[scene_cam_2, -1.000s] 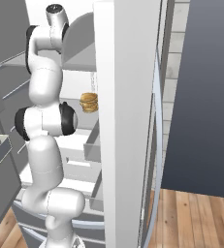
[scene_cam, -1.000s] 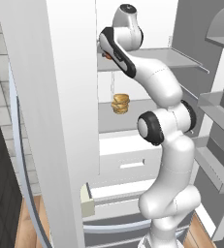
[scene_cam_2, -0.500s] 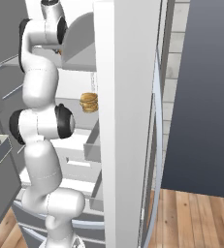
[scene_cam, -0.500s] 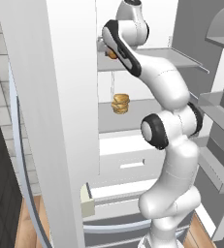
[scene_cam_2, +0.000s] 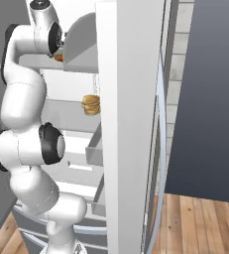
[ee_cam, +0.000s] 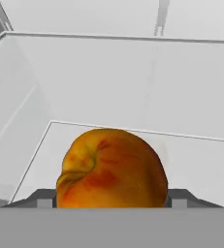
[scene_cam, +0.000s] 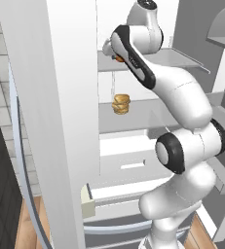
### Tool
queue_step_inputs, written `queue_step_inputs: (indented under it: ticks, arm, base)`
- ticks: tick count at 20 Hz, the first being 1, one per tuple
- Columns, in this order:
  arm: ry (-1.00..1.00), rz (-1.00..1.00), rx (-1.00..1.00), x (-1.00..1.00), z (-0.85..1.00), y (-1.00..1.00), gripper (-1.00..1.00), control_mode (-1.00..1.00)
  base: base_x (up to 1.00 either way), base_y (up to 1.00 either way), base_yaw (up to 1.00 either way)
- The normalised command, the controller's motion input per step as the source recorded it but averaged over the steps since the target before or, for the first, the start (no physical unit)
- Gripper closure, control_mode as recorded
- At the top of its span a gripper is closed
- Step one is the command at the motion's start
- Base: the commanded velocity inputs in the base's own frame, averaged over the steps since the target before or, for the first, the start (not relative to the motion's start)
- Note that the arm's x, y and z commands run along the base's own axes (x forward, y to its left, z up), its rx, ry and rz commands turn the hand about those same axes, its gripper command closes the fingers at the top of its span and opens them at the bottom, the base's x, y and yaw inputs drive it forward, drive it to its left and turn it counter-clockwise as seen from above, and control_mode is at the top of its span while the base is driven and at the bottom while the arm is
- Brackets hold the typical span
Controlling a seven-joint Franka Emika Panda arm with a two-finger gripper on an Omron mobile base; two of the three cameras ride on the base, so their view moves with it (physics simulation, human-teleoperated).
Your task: Pick up the orange and peach from the fridge and place one fruit on each plate on the dining counter.
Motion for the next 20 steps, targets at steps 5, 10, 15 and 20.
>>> queue_step_inputs:
  ticks: [5, 10, 15, 20]
  arm:
    - [-0.30, 0.00, 0.00, -0.31, -0.28, 0.00, 1.00, -1.00]
    - [-0.19, 0.00, 0.00, -0.78, 0.20, -0.02, 1.00, -1.00]
    - [-0.08, 0.00, 0.00, -0.94, 0.56, -0.08, 1.00, -1.00]
    - [0.02, 0.00, 0.00, -0.78, 0.38, -0.03, 1.00, -1.00]
  base:
    - [0.00, 0.00, 0.00]
    - [0.00, 0.00, 0.00]
    - [0.00, 0.00, 0.00]
    - [0.00, 0.00, 0.00]
